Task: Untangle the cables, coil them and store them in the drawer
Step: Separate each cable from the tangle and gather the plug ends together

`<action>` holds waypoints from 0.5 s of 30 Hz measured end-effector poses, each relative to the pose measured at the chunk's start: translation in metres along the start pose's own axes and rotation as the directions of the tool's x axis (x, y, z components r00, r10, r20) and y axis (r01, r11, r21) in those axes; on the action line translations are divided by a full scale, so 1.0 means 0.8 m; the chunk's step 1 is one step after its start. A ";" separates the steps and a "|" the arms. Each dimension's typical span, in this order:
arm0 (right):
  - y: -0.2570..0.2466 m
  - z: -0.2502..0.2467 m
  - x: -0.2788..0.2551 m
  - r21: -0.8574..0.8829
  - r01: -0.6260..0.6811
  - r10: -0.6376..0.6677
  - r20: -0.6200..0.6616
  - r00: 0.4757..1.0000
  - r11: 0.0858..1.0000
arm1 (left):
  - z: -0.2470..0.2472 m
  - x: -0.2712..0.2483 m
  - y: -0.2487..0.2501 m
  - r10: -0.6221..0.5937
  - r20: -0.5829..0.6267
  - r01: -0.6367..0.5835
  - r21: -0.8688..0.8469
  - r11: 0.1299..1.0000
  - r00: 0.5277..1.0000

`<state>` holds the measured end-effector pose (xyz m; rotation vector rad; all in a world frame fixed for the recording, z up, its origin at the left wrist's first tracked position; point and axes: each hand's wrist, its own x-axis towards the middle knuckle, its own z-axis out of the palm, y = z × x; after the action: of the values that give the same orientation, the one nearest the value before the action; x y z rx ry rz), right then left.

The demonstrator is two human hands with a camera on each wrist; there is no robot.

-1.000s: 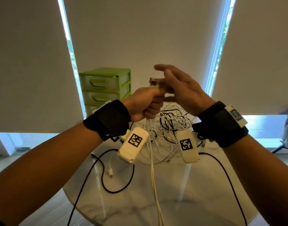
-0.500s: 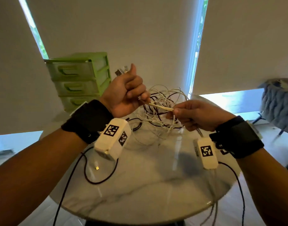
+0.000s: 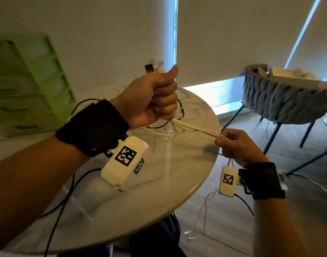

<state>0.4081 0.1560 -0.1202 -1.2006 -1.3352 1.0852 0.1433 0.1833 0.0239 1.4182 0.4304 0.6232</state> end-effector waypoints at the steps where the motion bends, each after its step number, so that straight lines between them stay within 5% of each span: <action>1: 0.009 -0.005 -0.007 -0.006 -0.009 0.009 -0.036 0.999 1.000 | 0.006 0.004 -0.003 -0.010 0.005 0.010 0.017 1.000 1.000; 15: 0.127 0.014 -0.064 -0.424 -0.293 0.144 -0.349 0.926 0.857 | 0.023 0.030 -0.045 -0.116 -0.024 0.118 0.091 0.989 0.993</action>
<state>0.4075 0.1160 -0.2271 -1.8445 -1.2700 0.6964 0.1785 0.1827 -0.0075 1.4643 0.5593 0.5270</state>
